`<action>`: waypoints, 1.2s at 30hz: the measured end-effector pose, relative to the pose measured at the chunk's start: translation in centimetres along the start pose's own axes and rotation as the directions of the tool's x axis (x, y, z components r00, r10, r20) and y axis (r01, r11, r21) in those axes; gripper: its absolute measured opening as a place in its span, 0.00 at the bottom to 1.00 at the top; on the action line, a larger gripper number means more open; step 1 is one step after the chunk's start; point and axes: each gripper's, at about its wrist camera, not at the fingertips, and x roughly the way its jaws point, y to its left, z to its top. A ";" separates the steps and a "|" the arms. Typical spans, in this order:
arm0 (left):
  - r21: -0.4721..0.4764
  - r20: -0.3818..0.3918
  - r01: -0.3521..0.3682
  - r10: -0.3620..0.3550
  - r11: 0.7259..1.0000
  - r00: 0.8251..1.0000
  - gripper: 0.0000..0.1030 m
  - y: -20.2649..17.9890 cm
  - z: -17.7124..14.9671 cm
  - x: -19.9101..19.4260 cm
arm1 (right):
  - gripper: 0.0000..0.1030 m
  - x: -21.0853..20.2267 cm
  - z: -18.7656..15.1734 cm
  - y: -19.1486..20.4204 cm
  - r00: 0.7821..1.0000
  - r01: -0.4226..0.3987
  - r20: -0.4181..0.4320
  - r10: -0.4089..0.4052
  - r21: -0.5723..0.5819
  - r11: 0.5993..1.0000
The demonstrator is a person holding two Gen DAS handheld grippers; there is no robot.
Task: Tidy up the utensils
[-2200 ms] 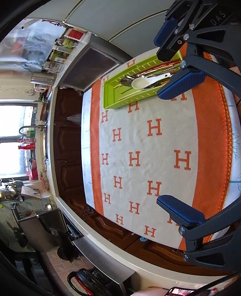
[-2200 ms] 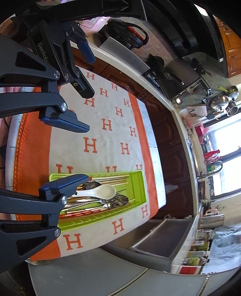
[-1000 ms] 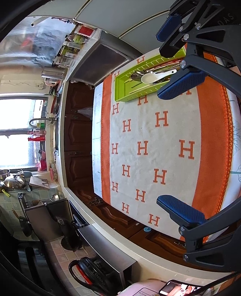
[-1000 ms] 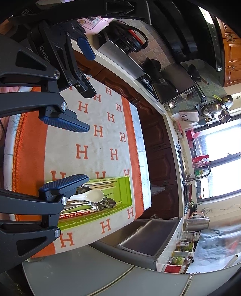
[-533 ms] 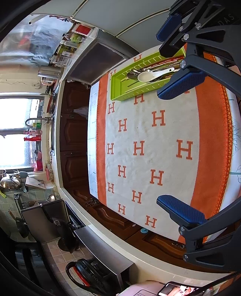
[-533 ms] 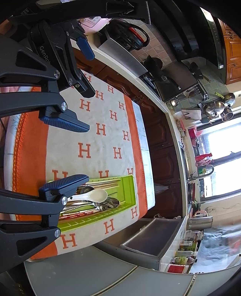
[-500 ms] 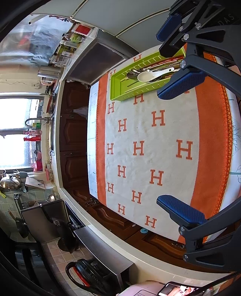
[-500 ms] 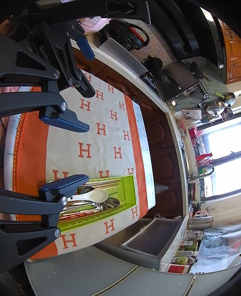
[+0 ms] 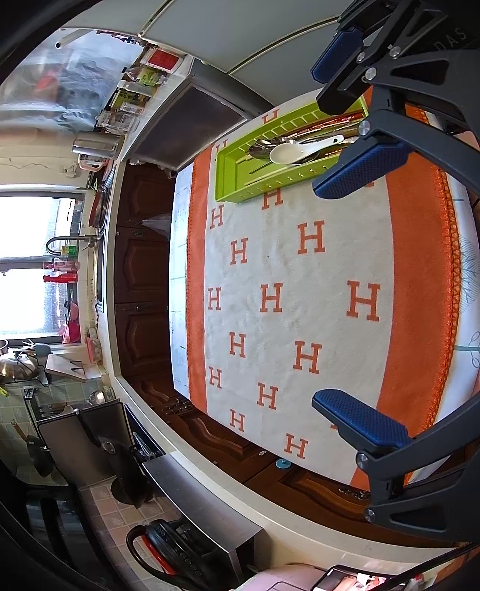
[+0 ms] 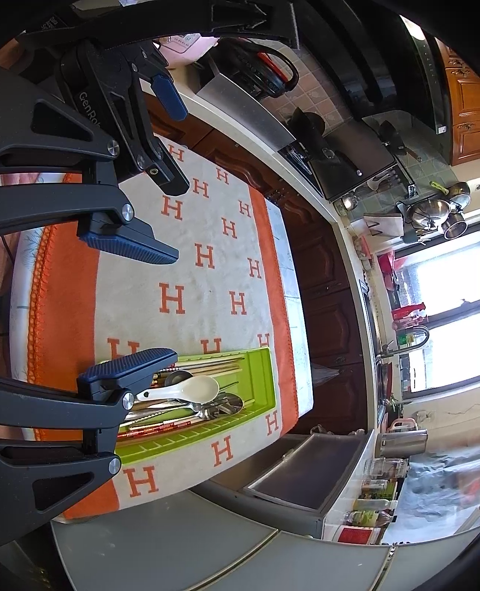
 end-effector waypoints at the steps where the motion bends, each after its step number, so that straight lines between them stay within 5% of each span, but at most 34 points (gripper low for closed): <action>1: 0.000 0.000 0.000 0.000 1.000 1.000 0.99 0.0 0.0 0.0 | 0.47 0.1 0.0 -0.1 1.000 0.000 0.000 0.000 0.000 1.000; 36: -0.003 -0.019 0.000 0.000 1.000 1.000 0.99 0.8 -1.0 0.6 | 0.47 1.1 -1.2 0.1 1.000 0.007 -0.017 -0.007 -0.006 1.000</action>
